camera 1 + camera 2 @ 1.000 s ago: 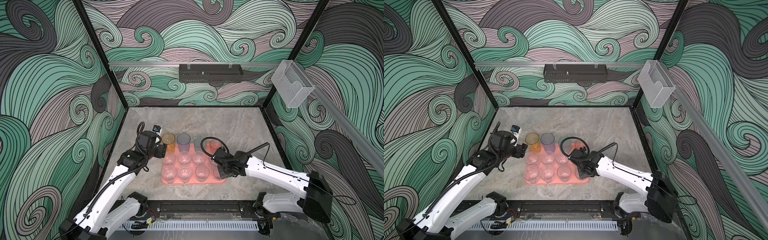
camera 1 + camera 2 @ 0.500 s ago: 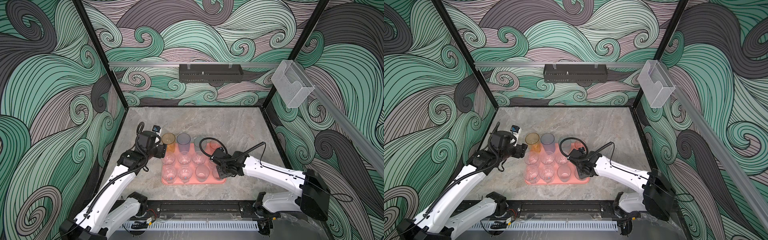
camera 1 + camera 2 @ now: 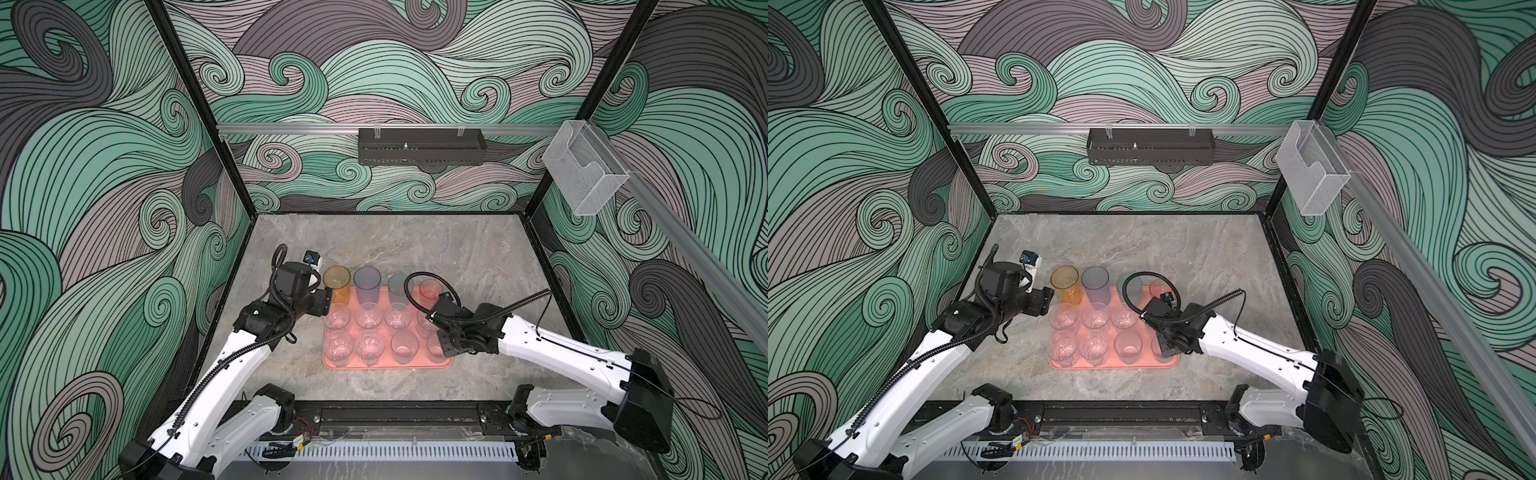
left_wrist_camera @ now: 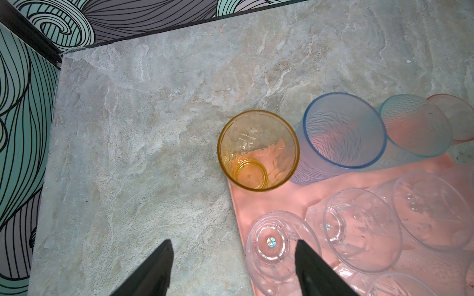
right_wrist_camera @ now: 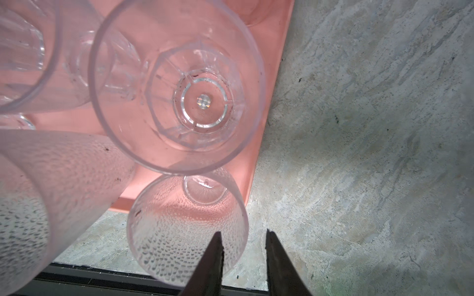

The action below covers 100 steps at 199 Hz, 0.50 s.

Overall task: Place the glasses into the tray
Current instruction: Place the glass on the tray.

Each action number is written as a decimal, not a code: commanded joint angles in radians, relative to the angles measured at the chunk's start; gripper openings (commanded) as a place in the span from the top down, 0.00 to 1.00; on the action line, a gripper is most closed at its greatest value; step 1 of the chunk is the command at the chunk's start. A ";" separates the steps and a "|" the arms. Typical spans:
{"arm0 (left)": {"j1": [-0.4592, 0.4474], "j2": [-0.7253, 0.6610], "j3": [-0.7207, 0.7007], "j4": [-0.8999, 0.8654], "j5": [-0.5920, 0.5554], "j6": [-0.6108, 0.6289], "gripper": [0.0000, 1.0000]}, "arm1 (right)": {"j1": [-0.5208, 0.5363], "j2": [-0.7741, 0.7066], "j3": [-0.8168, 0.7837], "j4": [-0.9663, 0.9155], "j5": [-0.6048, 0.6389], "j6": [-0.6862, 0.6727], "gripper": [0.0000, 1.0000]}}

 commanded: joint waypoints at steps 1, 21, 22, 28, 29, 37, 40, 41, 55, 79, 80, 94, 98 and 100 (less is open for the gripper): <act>0.010 -0.015 0.022 0.001 0.004 0.000 0.23 | -0.020 -0.024 0.071 -0.065 0.055 -0.032 0.65; 0.014 -0.030 0.030 0.008 0.032 0.001 0.23 | -0.076 -0.059 0.117 -0.073 0.079 -0.073 0.62; 0.014 -0.032 0.031 0.010 0.036 0.001 0.23 | -0.079 -0.060 0.119 -0.073 0.080 -0.075 0.62; 0.016 -0.045 0.026 0.025 0.054 0.001 0.23 | -0.105 -0.071 0.133 -0.067 0.089 -0.091 0.61; 0.017 -0.048 0.025 0.028 0.057 0.001 0.22 | -0.112 -0.073 0.135 -0.065 0.091 -0.094 0.61; 0.020 -0.071 0.014 0.061 0.076 -0.001 0.22 | -0.158 -0.085 0.149 -0.046 0.102 -0.122 0.59; 0.022 -0.081 0.008 0.077 0.079 -0.002 0.22 | -0.175 -0.089 0.154 -0.037 0.105 -0.133 0.59; 0.023 -0.086 0.005 0.082 0.079 -0.003 0.22 | -0.181 -0.090 0.156 -0.034 0.107 -0.137 0.59; 0.030 -0.129 -0.026 0.166 0.063 -0.007 0.20 | -0.268 -0.106 0.168 0.035 0.126 -0.188 0.56; 0.060 -0.138 -0.059 0.336 -0.015 -0.018 0.17 | -0.419 -0.130 0.101 0.307 0.183 -0.307 0.53; 0.062 -0.137 -0.061 0.348 -0.020 -0.018 0.17 | -0.424 -0.130 0.097 0.320 0.185 -0.310 0.52; 0.081 -0.108 -0.112 0.478 -0.144 -0.023 0.16 | -0.486 -0.131 0.050 0.498 0.216 -0.347 0.51; 0.087 -0.099 -0.123 0.509 -0.186 -0.034 0.16 | -0.503 -0.129 0.030 0.556 0.226 -0.364 0.50; 0.093 -0.095 -0.127 0.524 -0.207 -0.043 0.16 | -0.511 -0.128 0.020 0.585 0.231 -0.371 0.49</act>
